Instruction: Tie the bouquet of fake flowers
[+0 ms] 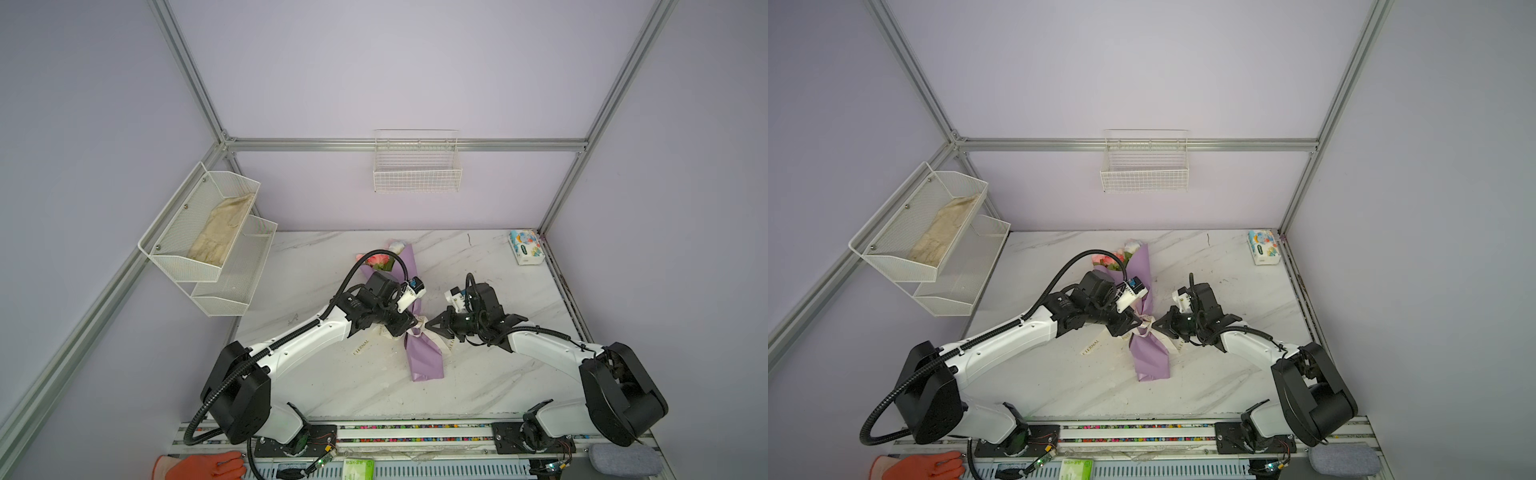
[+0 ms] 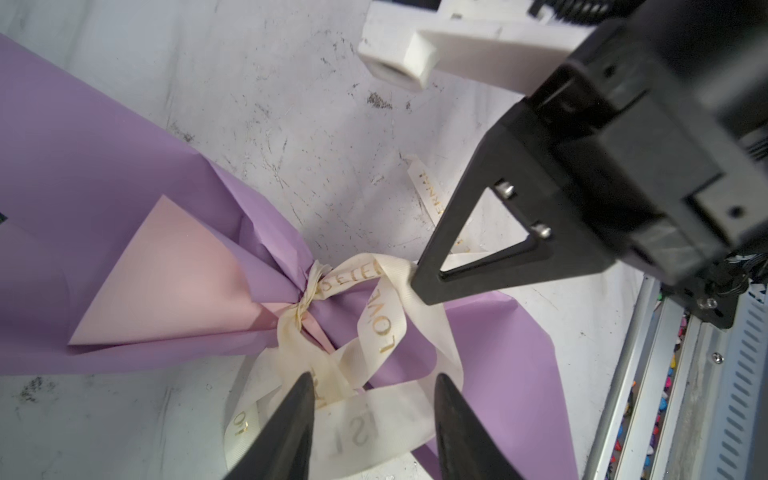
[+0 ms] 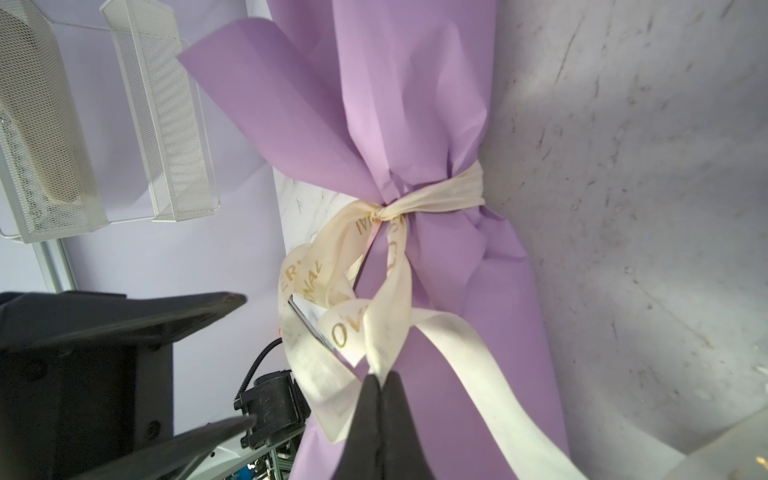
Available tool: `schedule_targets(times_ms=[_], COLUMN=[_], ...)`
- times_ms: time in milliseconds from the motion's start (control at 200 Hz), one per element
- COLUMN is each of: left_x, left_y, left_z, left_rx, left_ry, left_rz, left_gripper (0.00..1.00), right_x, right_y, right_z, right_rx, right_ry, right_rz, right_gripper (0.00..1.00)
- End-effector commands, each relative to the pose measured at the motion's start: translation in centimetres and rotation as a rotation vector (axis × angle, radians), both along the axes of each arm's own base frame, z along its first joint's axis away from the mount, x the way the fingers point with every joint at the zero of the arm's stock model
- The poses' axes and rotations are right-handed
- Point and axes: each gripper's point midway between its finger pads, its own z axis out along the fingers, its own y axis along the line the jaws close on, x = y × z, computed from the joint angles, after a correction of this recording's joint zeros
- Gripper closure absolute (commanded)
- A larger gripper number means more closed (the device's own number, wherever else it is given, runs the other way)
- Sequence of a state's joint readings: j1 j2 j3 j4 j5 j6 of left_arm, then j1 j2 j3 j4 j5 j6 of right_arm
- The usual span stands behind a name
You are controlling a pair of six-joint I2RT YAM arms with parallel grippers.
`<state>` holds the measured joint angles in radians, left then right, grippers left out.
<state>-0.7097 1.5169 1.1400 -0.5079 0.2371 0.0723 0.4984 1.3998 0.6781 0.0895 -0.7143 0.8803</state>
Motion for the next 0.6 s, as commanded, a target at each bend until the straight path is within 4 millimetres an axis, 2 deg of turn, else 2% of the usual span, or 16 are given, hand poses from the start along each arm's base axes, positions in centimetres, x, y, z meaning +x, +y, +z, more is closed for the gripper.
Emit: schedule_targets(times_ms=[0,280,440,595], left_x=[2.0,2.4,1.4,0.8], left_y=[-1.9,-2.6,-3.0,-3.1], left_z=[3.3,1.3,1.2,0.2], left_rx=[-0.02,0.081,0.06,0.076], left_ry=[-0.047,0.032,0.07,0.125], left_rz=[-0.025,-0.099,-0.148,-0.172], left_gripper=[0.56,0.65,0.64,0.64], right_x=[0.0,0.1,0.1,0.1], right_y=[0.1,0.1,0.1,0.2], right_z=[0.8,1.1,1.1,1.1], right_rx=[0.002,0.005,0.004,0.004], right_ry=[-0.03,-0.037,-0.038,-0.036], right_rz=[0.008,0.009,0.012,0.011], right_gripper=[1.0,1.0,1.0,1.0])
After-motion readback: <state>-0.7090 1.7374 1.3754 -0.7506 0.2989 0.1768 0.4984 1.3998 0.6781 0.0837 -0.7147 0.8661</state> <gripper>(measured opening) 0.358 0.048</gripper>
